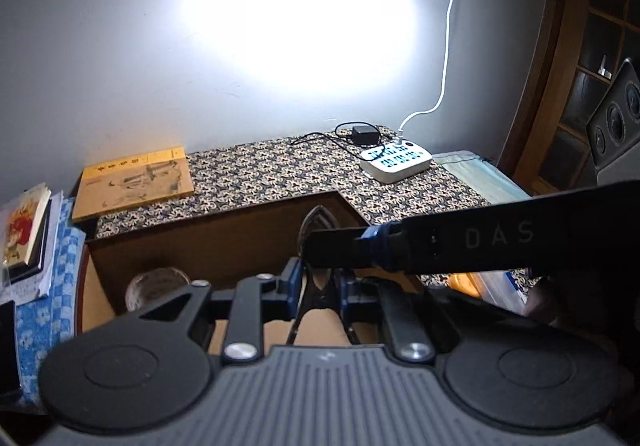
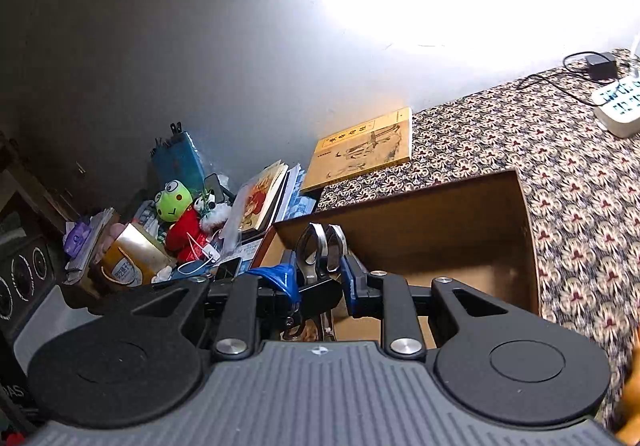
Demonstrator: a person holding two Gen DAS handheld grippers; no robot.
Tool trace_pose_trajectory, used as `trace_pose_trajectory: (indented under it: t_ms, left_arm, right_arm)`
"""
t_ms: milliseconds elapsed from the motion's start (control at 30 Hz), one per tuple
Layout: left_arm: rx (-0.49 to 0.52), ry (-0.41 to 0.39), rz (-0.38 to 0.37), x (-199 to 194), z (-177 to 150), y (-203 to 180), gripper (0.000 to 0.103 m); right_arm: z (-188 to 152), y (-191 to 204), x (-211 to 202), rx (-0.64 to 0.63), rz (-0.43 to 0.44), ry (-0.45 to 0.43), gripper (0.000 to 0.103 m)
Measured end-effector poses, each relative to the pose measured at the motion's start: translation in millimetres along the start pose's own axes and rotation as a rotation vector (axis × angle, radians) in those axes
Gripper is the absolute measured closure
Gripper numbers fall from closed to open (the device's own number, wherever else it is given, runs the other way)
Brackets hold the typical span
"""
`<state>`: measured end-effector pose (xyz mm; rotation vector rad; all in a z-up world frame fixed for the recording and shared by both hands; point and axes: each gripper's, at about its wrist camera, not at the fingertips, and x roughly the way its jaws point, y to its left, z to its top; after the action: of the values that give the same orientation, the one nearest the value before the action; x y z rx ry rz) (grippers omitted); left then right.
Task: Organize rigid objects
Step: 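Carry the spring clip with the right gripper over the box wall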
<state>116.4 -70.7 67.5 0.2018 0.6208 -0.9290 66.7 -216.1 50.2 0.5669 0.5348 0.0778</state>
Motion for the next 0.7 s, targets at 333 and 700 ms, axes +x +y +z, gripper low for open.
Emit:
trace_pose_trajectory:
  t_ms: [333,700]
  left_arm:
    - [-0.058,0.168,0.061,79,11,56,0.092]
    - [-0.137,0.42,0.165,145,-15,91,0.092]
  right_arm:
    - [17,-39,95,0.046,-0.018,0.26,0.097]
    - [7,-65,164,0.116,-0.003,0.475,0.098]
